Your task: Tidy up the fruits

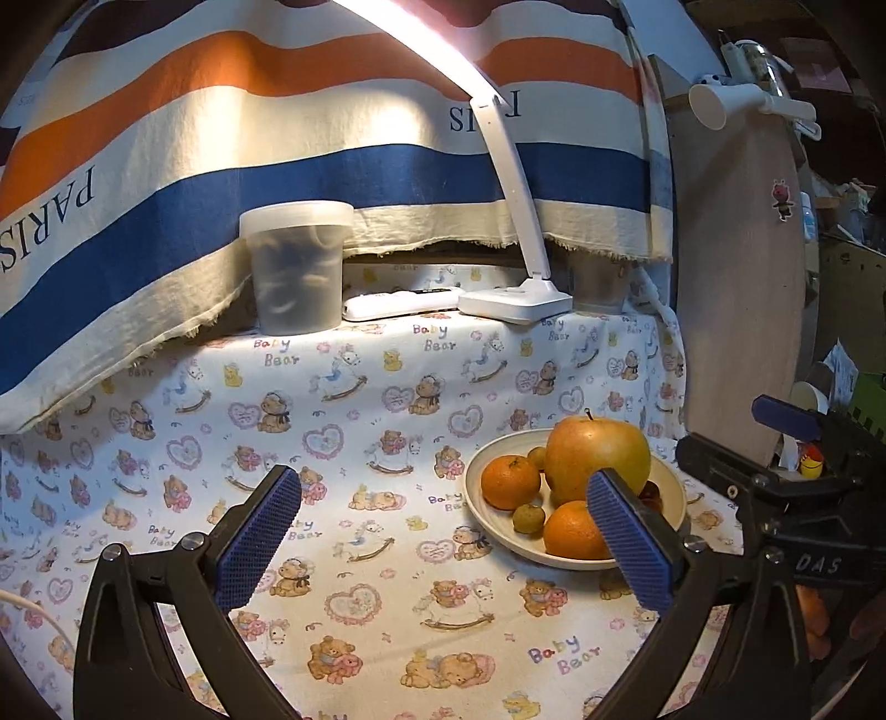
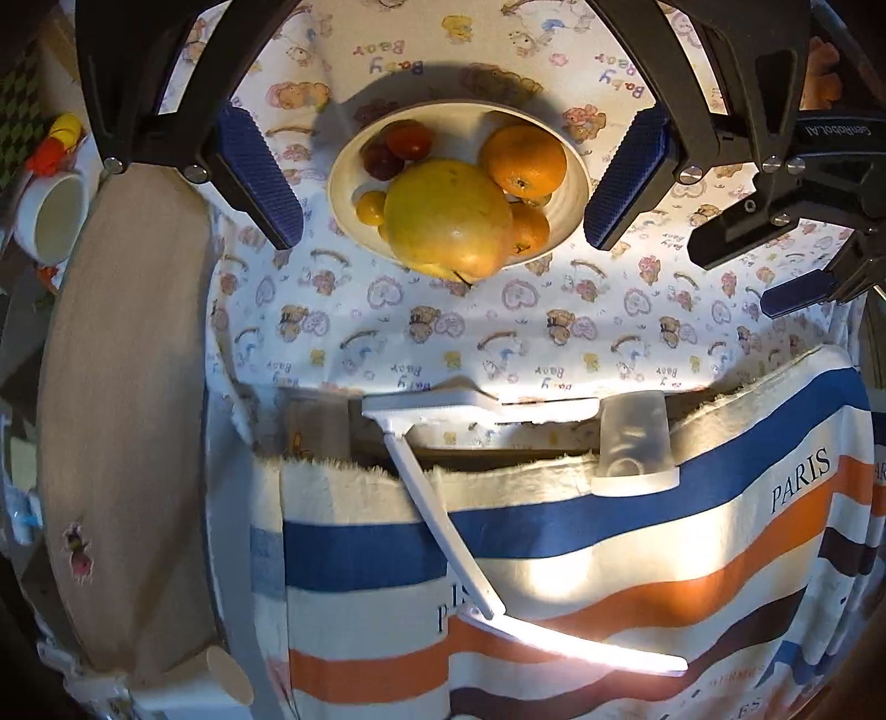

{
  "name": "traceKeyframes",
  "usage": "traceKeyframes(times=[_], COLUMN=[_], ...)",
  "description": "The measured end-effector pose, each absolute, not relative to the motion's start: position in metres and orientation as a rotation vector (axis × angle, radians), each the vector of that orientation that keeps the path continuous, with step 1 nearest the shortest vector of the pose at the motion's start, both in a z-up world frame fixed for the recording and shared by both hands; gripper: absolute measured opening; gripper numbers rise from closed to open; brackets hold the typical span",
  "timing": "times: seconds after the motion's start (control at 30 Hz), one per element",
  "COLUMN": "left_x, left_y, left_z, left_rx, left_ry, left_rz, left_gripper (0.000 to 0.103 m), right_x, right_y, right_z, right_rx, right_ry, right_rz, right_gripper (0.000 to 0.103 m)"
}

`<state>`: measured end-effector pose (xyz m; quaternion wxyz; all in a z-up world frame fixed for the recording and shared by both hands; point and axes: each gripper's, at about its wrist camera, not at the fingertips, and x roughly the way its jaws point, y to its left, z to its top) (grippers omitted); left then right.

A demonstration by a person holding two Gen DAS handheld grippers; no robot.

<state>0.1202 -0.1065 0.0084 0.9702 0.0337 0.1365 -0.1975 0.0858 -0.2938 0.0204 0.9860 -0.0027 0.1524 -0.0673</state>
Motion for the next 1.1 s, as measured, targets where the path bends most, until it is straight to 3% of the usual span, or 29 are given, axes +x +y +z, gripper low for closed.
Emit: traceKeyframes(times=[1.1], left_x=[0.1224], left_y=[-0.1045], left_z=[0.0065], left_rx=[0.082], left_ry=[0.291], left_rz=[-0.355], left_gripper=[0.103], right_x=[0.0851], right_y=[-0.2914], right_z=[0.0201], right_rx=[-0.005], right_ry=[0.303], right_rz=[-0.136], right_gripper=[0.102])
